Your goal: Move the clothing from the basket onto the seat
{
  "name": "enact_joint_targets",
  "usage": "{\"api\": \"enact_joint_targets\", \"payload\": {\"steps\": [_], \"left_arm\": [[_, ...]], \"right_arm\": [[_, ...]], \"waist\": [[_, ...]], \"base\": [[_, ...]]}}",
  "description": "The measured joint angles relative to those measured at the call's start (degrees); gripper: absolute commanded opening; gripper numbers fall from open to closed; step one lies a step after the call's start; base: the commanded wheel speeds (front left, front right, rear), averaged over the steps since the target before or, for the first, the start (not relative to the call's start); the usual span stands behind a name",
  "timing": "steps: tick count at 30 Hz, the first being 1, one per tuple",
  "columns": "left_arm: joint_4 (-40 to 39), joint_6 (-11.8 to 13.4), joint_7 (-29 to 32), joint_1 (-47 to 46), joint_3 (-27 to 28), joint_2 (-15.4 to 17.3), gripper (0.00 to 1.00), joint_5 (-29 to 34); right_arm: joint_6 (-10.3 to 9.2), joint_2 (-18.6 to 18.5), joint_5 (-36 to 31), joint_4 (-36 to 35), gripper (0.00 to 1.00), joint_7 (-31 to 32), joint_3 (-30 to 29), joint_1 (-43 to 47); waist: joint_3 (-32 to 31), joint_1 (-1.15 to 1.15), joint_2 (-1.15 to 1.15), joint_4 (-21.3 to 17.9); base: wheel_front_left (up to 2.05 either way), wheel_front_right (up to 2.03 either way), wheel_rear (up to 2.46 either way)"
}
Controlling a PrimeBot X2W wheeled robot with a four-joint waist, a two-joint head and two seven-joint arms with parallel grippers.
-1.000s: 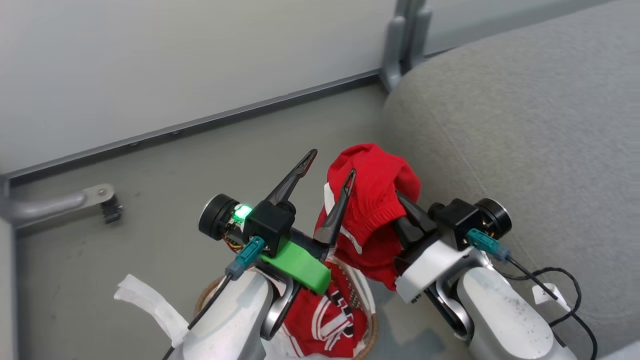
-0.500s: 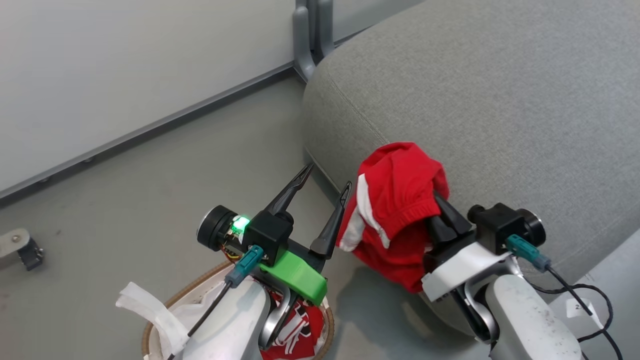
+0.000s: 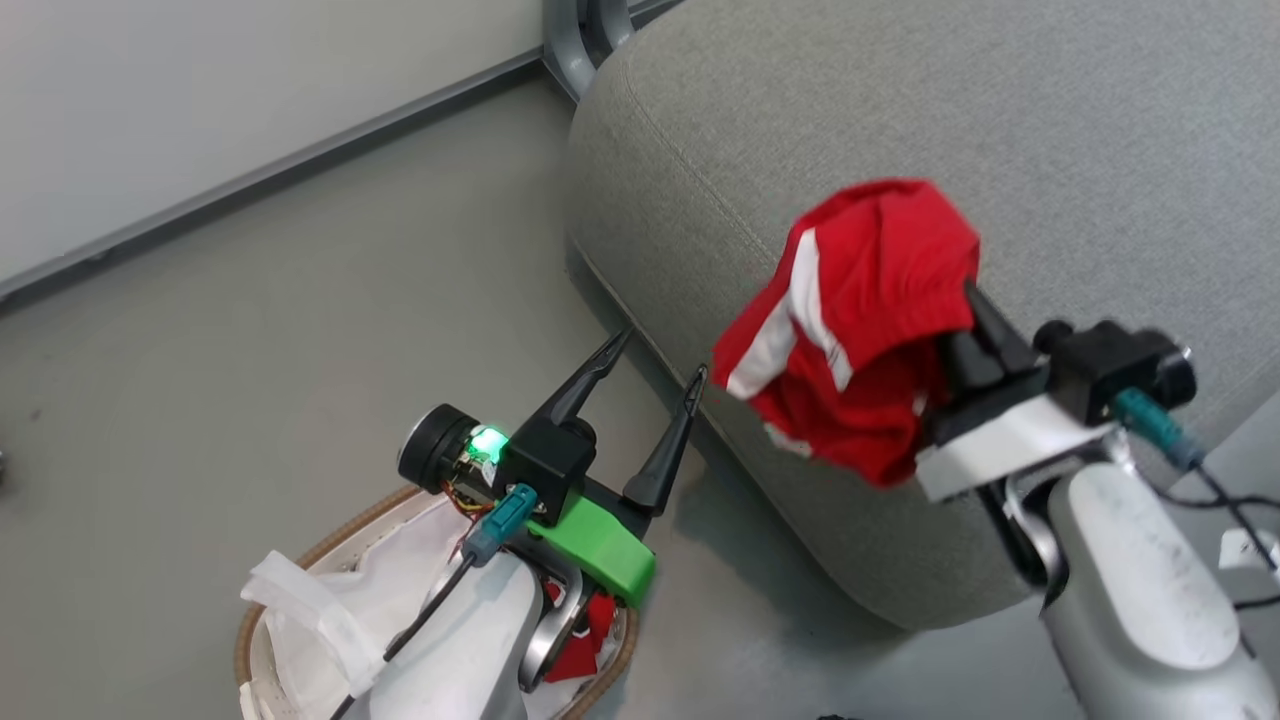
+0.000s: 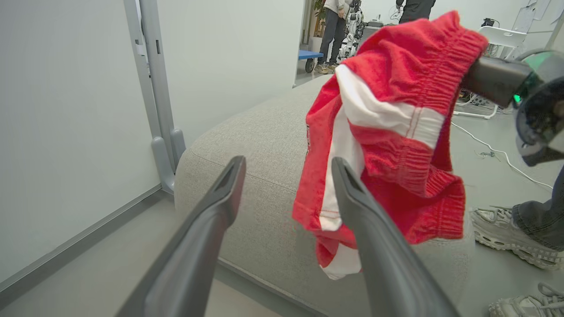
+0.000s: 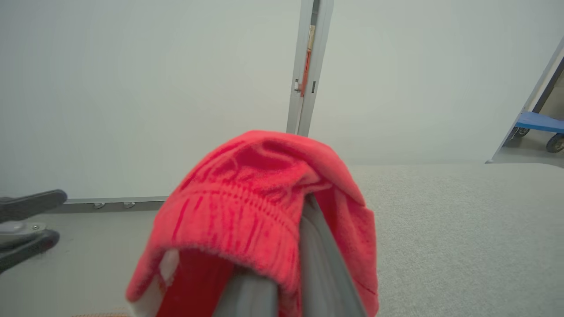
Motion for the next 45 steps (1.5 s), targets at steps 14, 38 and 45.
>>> {"api": "enact_joint_targets", "payload": {"steps": [14, 38, 45], "left_arm": [[0.0, -0.2, 0.0, -3.2, 2.6, 2.1, 1.00, 4.8], [-2.3, -0.3, 0.0, -10.8, 0.5, 6.9, 1.00, 6.2], [-2.2, -0.3, 0.0, -11.3, 0.2, 7.6, 1.00, 6.2]], "right_arm": [[-0.01, -7.0, -2.5, 5.6, 0.00, 0.0, -8.7, -18.1], [0.00, -16.5, -10.2, 19.9, 0.00, 0.0, -26.7, -38.6], [0.00, -14.6, -12.2, 23.8, 0.00, 0.0, -32.1, -38.0]], "waist": [[9.4, 0.00, 0.00, 1.5], [29.4, 0.01, 0.00, 9.6], [33.3, 0.01, 0.00, 11.5]], "base": [[0.00, 0.00, 0.00], [0.00, 0.00, 0.00], [0.00, 0.00, 0.00]]}}
